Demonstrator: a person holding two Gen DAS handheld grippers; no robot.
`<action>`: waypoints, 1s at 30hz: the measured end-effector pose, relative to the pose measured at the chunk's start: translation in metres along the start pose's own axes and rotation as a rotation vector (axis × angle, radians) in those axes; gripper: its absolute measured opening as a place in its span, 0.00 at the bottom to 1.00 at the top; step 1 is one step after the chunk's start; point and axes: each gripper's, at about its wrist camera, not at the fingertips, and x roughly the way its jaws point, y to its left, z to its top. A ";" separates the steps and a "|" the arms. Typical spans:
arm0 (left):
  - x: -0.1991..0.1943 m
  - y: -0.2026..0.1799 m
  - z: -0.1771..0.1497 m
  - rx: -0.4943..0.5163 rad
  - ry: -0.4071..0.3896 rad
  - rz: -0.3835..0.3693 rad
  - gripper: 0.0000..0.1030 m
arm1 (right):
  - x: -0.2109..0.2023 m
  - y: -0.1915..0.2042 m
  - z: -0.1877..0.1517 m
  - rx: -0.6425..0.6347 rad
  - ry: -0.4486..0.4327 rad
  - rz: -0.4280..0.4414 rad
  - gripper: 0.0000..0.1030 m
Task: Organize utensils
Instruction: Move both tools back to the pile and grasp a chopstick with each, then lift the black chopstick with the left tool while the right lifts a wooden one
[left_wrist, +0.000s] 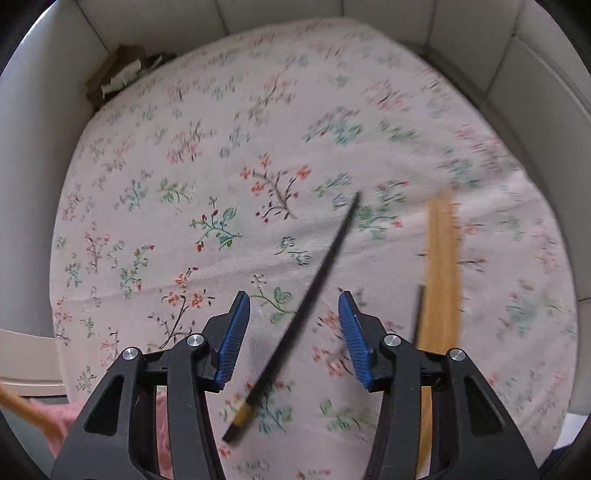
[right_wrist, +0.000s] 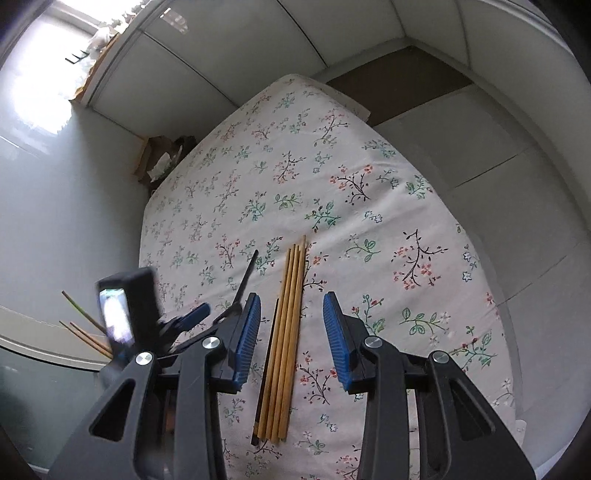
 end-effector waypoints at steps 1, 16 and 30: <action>0.003 0.001 0.001 -0.002 -0.005 -0.008 0.43 | 0.001 -0.001 0.001 -0.001 0.001 -0.002 0.36; -0.037 0.013 -0.023 -0.076 -0.049 -0.186 0.04 | 0.053 0.004 -0.004 -0.089 0.160 -0.035 0.28; -0.160 0.022 -0.046 -0.097 -0.383 -0.290 0.04 | 0.109 0.015 -0.010 -0.126 0.262 -0.088 0.15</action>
